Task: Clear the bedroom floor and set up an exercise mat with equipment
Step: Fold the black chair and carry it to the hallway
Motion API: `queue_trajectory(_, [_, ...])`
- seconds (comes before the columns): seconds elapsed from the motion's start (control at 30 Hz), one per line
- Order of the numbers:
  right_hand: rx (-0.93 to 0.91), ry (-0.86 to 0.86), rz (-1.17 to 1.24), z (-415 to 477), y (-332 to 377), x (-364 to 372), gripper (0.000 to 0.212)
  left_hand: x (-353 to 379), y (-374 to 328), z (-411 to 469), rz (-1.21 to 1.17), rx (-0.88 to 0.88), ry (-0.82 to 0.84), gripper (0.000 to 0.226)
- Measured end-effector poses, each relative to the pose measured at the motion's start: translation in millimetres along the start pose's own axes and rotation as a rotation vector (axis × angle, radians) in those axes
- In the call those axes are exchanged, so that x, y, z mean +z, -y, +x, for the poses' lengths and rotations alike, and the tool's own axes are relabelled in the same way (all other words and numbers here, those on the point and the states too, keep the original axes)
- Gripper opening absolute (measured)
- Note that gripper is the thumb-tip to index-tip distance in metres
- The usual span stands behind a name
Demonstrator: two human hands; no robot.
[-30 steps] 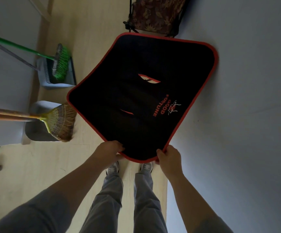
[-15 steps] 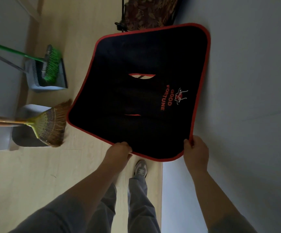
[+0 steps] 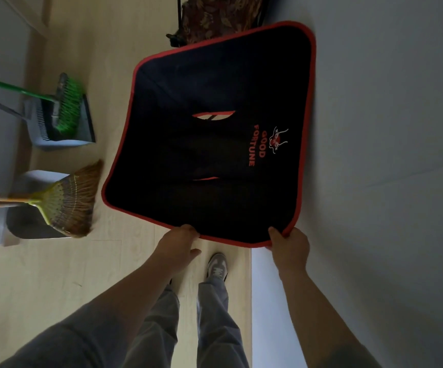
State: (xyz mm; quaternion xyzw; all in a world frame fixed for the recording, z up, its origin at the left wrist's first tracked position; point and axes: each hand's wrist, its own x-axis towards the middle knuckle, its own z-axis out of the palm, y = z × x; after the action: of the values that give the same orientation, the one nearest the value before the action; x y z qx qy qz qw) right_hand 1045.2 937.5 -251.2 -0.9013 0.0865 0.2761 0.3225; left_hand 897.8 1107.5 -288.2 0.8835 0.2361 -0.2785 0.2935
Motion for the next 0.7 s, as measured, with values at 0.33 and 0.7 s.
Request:
queue_trajectory(0.33, [-0.02, -0.261, 0.08, 24, 19, -14, 0.012, -3, -18, 0, -0.071, 0.073, 0.016, 0.058])
queue_trajectory(0.7, [0.112, -0.126, 0.185, -43, 43, -31, 0.053, -61, -33, -47, -0.255, 0.0, -0.166, 0.053])
